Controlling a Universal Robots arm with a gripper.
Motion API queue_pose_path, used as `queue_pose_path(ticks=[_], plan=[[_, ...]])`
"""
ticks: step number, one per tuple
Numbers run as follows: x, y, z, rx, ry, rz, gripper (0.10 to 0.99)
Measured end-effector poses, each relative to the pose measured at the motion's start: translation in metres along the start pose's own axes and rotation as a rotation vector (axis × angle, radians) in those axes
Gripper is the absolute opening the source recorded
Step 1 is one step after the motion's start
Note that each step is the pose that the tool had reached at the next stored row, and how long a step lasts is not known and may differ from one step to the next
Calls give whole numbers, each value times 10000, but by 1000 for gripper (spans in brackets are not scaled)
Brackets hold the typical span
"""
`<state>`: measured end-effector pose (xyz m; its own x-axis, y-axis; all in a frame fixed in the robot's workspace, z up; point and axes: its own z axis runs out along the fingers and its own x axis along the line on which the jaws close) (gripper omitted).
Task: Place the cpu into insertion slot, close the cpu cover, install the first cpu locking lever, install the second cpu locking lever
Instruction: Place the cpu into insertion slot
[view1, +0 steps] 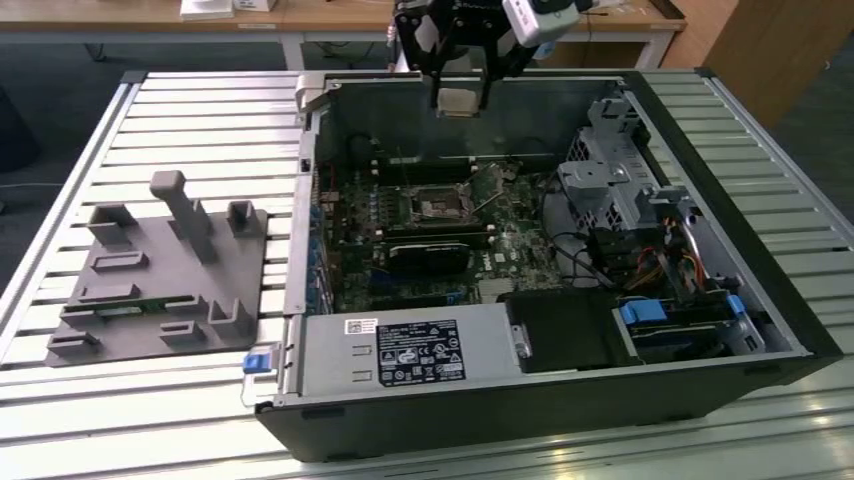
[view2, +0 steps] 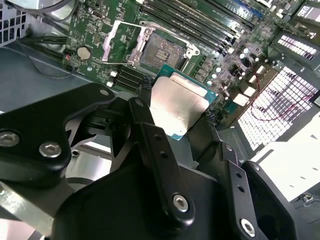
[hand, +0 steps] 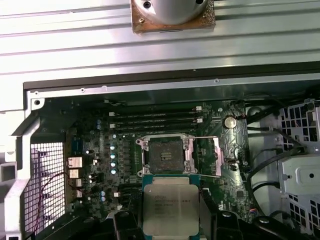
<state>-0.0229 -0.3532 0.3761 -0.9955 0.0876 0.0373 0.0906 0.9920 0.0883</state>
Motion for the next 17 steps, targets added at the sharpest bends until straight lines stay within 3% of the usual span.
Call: queue_pose_path(ticks=[17], plan=[[0,0,2,-15,72,816,541]])
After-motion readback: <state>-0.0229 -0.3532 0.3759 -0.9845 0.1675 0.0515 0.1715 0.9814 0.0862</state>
